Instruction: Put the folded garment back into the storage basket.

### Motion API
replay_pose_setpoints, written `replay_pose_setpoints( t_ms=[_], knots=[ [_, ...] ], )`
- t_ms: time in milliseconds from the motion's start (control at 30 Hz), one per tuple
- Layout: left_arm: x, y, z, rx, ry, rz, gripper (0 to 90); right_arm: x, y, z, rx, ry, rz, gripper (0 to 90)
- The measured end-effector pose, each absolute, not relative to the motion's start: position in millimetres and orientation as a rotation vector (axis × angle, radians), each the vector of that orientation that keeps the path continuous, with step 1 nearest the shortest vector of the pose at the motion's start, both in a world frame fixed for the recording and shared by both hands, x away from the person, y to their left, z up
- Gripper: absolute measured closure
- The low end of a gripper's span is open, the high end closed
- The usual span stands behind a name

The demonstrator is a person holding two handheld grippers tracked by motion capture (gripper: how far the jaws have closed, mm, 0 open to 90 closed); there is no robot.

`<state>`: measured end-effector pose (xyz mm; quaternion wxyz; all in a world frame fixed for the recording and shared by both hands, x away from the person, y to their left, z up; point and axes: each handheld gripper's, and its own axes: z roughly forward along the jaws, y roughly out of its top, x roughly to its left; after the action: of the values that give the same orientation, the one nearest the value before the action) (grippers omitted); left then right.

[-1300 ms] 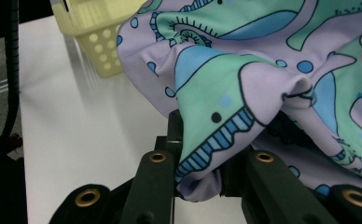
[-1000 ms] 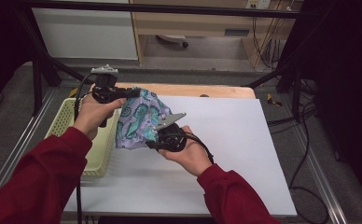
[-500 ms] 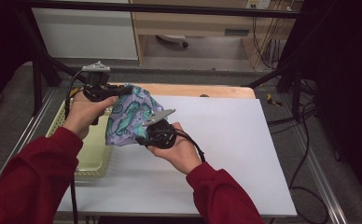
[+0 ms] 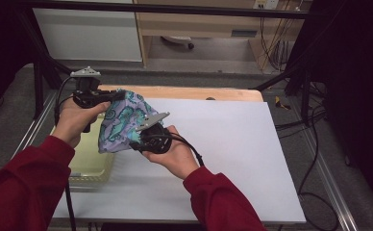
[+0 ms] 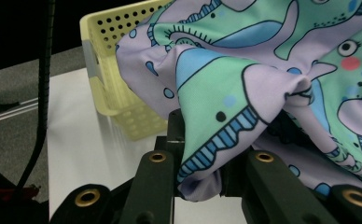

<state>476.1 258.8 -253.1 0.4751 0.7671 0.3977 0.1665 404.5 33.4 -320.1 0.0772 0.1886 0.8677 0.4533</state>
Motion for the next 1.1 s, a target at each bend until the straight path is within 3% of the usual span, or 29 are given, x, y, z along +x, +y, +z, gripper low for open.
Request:
replay_pose_setpoints(
  t_ms=[1100],
  knots=[
    [464.5, 328.7, -250.0, 1.811, 1.04, 0.497, 83.8, 407.8, 105.1, -327.1, 0.443, 2.54, 1.45, 78.2]
  ],
)
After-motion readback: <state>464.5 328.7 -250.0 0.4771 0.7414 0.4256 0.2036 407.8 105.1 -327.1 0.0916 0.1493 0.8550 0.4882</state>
